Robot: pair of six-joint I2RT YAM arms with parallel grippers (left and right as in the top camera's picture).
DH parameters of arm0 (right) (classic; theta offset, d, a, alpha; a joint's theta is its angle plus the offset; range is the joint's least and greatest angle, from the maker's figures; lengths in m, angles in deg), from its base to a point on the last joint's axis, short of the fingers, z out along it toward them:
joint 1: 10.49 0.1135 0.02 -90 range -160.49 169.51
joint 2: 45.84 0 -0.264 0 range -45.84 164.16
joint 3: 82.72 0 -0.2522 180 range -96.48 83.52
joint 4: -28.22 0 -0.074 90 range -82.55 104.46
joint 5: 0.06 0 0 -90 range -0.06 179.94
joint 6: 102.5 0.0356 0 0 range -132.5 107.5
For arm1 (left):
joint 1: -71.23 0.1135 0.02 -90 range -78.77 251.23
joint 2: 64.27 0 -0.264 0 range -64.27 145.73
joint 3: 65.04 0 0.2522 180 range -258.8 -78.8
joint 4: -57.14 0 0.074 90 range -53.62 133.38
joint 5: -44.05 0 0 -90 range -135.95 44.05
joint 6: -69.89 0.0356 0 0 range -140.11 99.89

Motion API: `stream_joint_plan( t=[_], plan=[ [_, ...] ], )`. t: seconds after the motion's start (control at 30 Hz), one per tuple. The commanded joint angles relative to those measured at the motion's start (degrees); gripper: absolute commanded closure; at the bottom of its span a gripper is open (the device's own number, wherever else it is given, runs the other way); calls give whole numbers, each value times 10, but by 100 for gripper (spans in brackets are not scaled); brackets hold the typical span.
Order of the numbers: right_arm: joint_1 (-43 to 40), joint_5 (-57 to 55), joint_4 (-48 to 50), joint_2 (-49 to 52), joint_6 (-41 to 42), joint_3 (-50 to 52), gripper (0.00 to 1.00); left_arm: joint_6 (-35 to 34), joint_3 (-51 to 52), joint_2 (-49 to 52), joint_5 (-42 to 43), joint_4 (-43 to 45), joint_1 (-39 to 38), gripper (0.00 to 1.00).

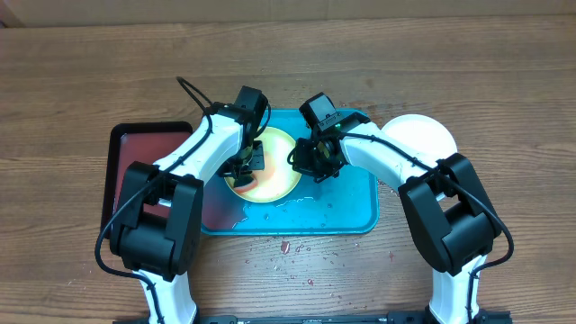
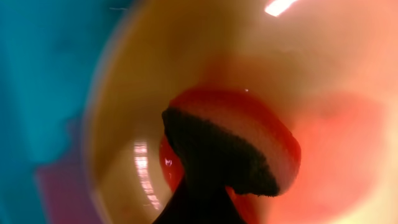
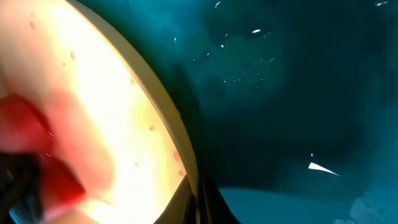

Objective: Clean dirty plates on tray and stack at the side
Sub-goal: 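Scrub the yellow plate with the sponge while right gripper holds it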

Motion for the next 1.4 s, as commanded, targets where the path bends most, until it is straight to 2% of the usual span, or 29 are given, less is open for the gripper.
stream_joint_plan(
  t=[0.0, 0.07, 0.1, 0.23, 0.3, 0.33, 0.4, 0.53, 0.63, 0.87, 1.03, 1.13, 1.23, 1.37],
  plan=[
    [-3, -10, -1, 12, 2, 13, 96, -88, 8, 7, -131, -5, 8, 96],
    [-3, -10, -1, 12, 2, 13, 96, -68, 8, 7, -93, 1, 8, 96],
    [-3, -10, -1, 12, 2, 13, 96, -28, 8, 7, -53, 8, 8, 96],
    [-3, -10, -3, 12, 2, 13, 96, 224, 8, 7, 223, 29, 8, 96],
    [-3, -10, -3, 12, 2, 13, 96, 309, 8, 7, 335, 18, 8, 96],
    [-3, -10, -3, 12, 2, 13, 96, 342, 8, 7, 379, 13, 8, 96],
    [-3, -7, -3, 12, 2, 13, 96, 366, 8, 7, 411, 14, 7, 96],
    [-3, -3, -5, 12, 2, 13, 96, 346, 8, 7, 382, 50, 8, 96],
    [-3, -3, -7, 12, 2, 13, 96, 300, 7, 7, 311, 80, 13, 96],
    [-3, -3, -7, 12, 2, 13, 96, 153, 7, 7, 49, 143, 26, 96],
    [-3, -4, -7, 12, 2, 13, 96, 34, 7, 7, -116, 131, 27, 96],
    [-3, -4, -7, 12, 2, 13, 96, 23, 7, 7, -126, 103, 27, 96],
    [-3, -4, -7, 12, 2, 13, 96, 25, 7, 7, -101, 56, 25, 96],
    [-3, -4, -7, 12, 2, 13, 96, 99, 7, 7, 23, -4, 24, 96]
  ],
)
